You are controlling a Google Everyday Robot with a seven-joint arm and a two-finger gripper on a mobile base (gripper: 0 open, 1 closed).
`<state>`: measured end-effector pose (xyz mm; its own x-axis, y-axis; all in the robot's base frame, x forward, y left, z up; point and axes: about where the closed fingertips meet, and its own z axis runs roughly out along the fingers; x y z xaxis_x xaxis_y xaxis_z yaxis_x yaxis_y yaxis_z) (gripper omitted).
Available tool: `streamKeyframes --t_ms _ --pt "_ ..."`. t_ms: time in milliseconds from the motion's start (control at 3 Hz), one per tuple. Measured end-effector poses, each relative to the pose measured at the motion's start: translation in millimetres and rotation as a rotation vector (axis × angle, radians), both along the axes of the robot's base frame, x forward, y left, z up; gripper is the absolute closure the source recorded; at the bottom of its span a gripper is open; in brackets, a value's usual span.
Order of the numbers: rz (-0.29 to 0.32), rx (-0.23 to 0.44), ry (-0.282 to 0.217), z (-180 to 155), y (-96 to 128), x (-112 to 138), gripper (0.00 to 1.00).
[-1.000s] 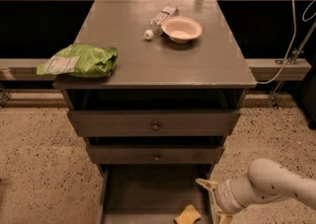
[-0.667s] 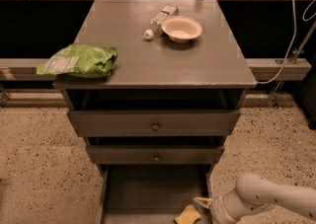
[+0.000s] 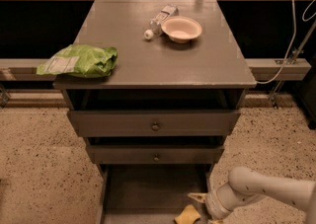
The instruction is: Pick sponge from bottom drawer and place on counter
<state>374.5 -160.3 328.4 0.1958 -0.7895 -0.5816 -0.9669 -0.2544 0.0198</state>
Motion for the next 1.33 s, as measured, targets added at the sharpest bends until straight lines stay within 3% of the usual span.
streamKeyframes --t_ms 333,1000,1333 --pt "0.048 0.035 -0.008 -40 13 27 0.00" --pt "-0.006 0.057 -0.046 -122 -3 56 0.00" --pt "0.006 0.042 -0.088 -154 -3 62 0.00"
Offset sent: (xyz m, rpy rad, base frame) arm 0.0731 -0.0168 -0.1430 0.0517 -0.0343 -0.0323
